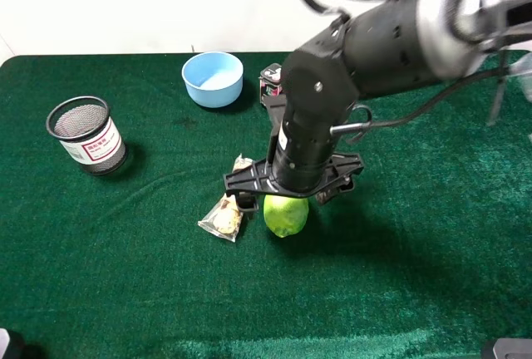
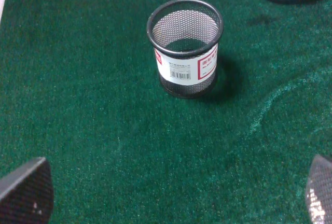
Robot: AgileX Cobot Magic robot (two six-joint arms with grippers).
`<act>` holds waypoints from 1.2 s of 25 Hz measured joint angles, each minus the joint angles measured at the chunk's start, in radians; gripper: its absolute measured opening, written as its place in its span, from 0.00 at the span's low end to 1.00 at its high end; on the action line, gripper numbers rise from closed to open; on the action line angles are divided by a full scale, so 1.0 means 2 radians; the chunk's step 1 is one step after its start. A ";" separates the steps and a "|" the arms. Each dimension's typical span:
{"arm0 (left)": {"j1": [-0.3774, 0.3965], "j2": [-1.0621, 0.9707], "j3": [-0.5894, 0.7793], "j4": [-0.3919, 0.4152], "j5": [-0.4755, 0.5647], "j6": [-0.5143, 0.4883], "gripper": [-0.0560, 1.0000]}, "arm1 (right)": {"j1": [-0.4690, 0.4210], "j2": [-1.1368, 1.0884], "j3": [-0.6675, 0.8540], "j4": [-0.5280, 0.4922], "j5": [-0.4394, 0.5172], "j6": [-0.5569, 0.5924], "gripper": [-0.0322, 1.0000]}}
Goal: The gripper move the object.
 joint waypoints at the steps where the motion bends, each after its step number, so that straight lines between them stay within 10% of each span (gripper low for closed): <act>1: 0.000 0.000 0.000 0.000 0.000 0.000 0.99 | 0.000 -0.008 -0.003 0.000 0.009 0.000 0.70; 21: 0.000 0.000 0.000 0.000 0.000 0.000 0.99 | 0.000 -0.149 -0.133 -0.013 0.257 -0.083 0.70; 30: 0.000 0.000 0.000 0.000 0.000 0.000 0.99 | 0.000 -0.212 -0.147 -0.013 0.268 -0.132 0.70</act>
